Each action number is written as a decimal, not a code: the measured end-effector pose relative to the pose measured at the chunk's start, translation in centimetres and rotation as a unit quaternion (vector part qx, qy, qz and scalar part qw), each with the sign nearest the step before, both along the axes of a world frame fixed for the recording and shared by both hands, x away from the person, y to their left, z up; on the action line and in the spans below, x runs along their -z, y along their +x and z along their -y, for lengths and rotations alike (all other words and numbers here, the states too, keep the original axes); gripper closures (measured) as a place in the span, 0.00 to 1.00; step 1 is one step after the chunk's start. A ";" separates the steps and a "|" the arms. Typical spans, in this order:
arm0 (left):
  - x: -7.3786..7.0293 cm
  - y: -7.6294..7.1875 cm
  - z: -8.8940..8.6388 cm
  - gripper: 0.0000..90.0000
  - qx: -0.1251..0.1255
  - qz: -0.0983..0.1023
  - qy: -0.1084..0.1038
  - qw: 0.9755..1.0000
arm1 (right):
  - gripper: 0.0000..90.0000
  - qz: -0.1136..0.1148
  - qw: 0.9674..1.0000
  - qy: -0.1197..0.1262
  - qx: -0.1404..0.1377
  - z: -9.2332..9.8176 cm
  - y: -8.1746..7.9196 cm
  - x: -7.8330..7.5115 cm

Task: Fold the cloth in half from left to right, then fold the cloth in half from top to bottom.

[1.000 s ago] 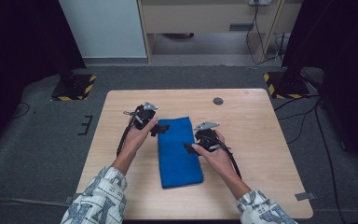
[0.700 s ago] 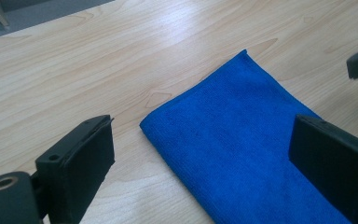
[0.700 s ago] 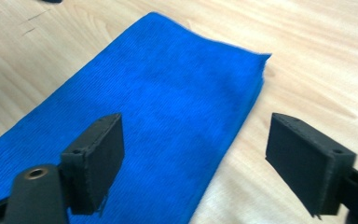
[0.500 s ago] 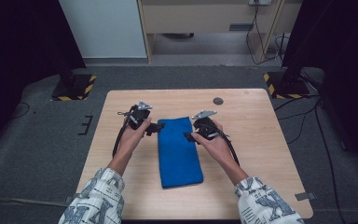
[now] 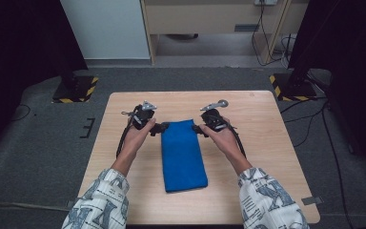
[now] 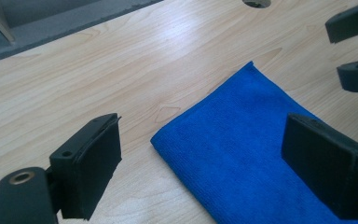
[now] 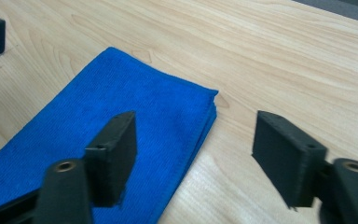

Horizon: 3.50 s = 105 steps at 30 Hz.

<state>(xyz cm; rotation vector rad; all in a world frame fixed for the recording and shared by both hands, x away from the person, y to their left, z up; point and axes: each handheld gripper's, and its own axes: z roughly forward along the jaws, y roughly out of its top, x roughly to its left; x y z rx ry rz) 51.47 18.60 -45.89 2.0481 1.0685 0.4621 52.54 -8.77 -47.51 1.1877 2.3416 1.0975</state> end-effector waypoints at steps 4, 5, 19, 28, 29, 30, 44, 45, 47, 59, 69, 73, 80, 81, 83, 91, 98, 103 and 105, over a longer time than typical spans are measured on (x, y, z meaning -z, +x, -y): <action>0.5 0.3 -0.1 0.13 0.001 -0.005 0.000 1.000 | 0.31 0.001 1.000 0.003 -0.004 0.0 0.7 0.1; 0.6 0.3 -0.1 0.13 0.006 -0.003 0.001 1.000 | 0.31 0.003 1.000 0.007 -0.003 0.0 0.9 0.1; 2.7 2.5 -0.4 0.19 0.001 -0.029 -0.006 1.000 | 0.49 -0.012 1.000 0.000 -0.005 -0.7 4.6 0.6; 2.7 2.3 -0.8 0.19 -0.006 -0.034 -0.005 0.999 | 0.53 -0.024 1.000 -0.006 -0.008 -1.8 5.3 1.9; 2.9 2.3 -0.8 0.19 -0.006 -0.035 -0.005 0.999 | 0.52 -0.024 1.000 -0.004 -0.007 -2.0 5.3 2.0; 3.1 2.3 -0.8 0.19 -0.007 -0.037 -0.004 0.999 | 0.51 -0.023 1.000 -0.006 -0.004 -2.1 5.3 2.1; 5.0 2.8 -0.5 0.22 -0.007 -0.055 0.001 0.998 | 0.54 -0.047 0.998 -0.029 0.000 -3.3 5.9 4.8; 5.0 2.7 -0.6 0.22 -0.008 -0.053 -0.001 0.999 | 0.57 -0.045 0.999 -0.029 -0.002 -3.4 5.9 4.8; 5.0 2.7 -0.7 0.23 -0.010 -0.055 -0.001 0.998 | 0.59 -0.045 0.998 -0.033 -0.001 -3.4 5.8 5.0; 5.5 2.9 0.0 0.30 -0.009 -0.053 -0.005 0.999 | 0.93 -0.047 0.999 -0.027 -0.004 -3.6 4.4 5.0; 7.1 3.6 0.7 0.34 -0.020 -0.052 -0.001 0.998 | 0.94 -0.047 0.999 -0.012 0.002 -2.6 3.5 5.2; 7.1 3.5 0.8 0.44 -0.017 -0.043 0.005 0.999 | 0.95 -0.047 0.999 -0.016 0.002 -2.7 3.5 5.1; 7.1 3.2 1.7 0.85 0.006 -0.047 -0.004 0.999 | 0.96 -0.043 0.999 -0.011 -0.003 -2.4 3.3 4.7; 7.0 3.2 1.7 0.88 0.007 -0.049 -0.005 0.999 | 0.96 -0.043 0.999 -0.011 -0.003 -2.3 3.3 4.6; 6.8 3.1 1.8 0.95 0.011 -0.046 -0.006 0.999 | 0.96 -0.040 0.999 -0.006 -0.004 -2.2 3.2 4.4; 4.9 2.5 1.8 0.96 0.012 -0.018 -0.016 1.000 | 0.96 -0.026 1.000 0.006 -0.005 -1.7 2.7 3.0; 3.0 2.1 2.3 0.96 0.017 -0.002 -0.016 1.000 | 0.96 -0.017 1.000 0.019 -0.001 -0.9 2.3 1.6; 1.5 2.1 3.1 0.96 0.022 0.014 -0.016 1.000 | 0.96 -0.009 1.000 0.025 0.004 -0.2 2.3 0.2; 1.1 2.2 3.2 0.96 0.023 0.017 -0.019 0.999 | 0.96 -0.007 1.000 0.028 0.006 0.1 2.4 -0.1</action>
